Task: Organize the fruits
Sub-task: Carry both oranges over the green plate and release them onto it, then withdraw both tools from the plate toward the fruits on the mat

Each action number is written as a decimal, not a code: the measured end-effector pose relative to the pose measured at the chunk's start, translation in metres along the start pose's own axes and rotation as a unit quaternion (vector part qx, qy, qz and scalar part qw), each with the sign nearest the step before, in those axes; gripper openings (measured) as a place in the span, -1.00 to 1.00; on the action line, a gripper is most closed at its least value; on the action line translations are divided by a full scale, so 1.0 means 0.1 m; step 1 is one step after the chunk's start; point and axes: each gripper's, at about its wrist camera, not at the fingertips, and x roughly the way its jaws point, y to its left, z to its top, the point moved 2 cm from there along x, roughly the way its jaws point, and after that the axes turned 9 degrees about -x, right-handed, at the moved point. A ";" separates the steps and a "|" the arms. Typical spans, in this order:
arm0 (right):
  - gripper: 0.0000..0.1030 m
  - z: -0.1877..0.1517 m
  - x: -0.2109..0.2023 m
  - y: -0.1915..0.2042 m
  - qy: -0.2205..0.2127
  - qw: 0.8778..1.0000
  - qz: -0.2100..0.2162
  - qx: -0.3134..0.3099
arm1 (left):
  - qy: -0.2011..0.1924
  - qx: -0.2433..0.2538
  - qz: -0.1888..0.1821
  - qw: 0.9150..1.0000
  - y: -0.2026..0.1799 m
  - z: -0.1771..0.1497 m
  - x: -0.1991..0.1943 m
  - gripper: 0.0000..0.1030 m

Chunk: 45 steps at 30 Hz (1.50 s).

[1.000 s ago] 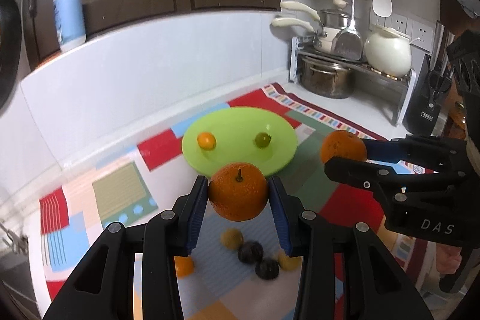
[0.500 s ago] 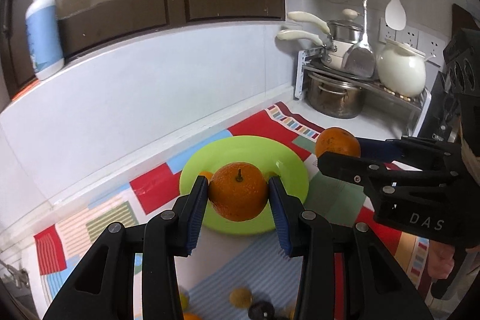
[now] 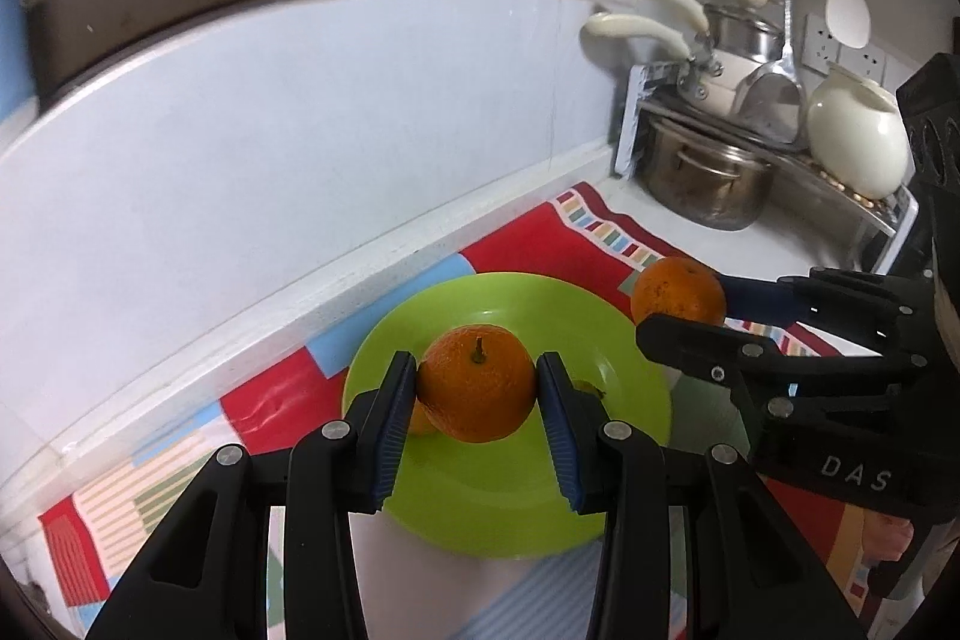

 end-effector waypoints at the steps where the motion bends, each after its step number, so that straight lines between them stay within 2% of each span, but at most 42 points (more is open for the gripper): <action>1: -0.18 0.01 0.06 -0.02 0.006 1.000 0.001 -0.001 | 0.007 -0.005 -0.003 1.000 0.03 0.02 0.08 -0.21; 13: -0.18 0.03 0.70 -0.22 0.055 0.998 0.006 0.007 | 0.066 -0.022 -0.005 0.998 0.18 0.08 0.76 -0.21; 21: -0.18 -0.02 0.90 -0.28 0.072 0.997 0.007 0.008 | 0.084 -0.026 0.005 0.996 0.21 0.04 0.95 -0.17; 25: -0.16 -0.03 0.91 -0.28 0.077 0.997 0.004 0.011 | 0.063 -0.020 0.023 0.998 0.23 0.06 0.83 0.13; 35: -0.10 -0.01 0.42 -0.08 0.036 0.999 -0.010 -0.013 | 0.024 -0.017 0.045 0.999 0.22 -0.07 0.18 0.28; 39: 0.03 -0.03 0.16 0.09 0.019 0.999 -0.005 -0.026 | 0.011 -0.021 0.043 0.999 0.18 -0.16 -0.12 0.37; 45: 0.03 -0.12 -0.19 0.29 0.000 0.999 0.003 -0.034 | -0.006 -0.025 0.048 0.999 0.18 -0.28 -0.54 0.48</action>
